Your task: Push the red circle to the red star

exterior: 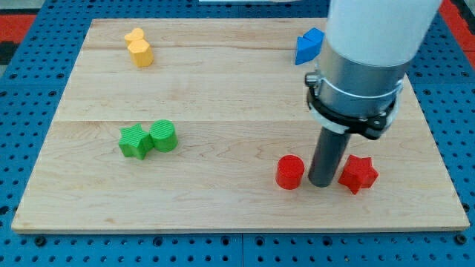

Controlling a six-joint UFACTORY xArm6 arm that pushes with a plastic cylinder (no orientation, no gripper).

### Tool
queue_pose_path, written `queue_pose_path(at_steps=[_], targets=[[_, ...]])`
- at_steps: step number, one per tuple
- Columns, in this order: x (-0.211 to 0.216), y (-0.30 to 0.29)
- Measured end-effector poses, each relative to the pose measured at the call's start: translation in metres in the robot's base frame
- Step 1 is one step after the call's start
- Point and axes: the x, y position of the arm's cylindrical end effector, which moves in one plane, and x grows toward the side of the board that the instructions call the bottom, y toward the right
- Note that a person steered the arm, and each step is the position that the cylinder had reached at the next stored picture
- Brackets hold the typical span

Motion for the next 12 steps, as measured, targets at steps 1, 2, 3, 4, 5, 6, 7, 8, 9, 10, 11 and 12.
queue_pose_path(at_steps=[1, 2, 3, 4, 5, 6, 7, 8, 9, 10, 11, 12], targets=[[0.000, 0.040], [0.000, 0.055], [0.006, 0.035], [0.036, -0.010], [0.043, -0.081], [0.037, -0.107], [0.030, -0.095], [0.011, -0.091], [-0.008, -0.086], [-0.009, -0.059], [-0.009, -0.028], [-0.009, -0.012]])
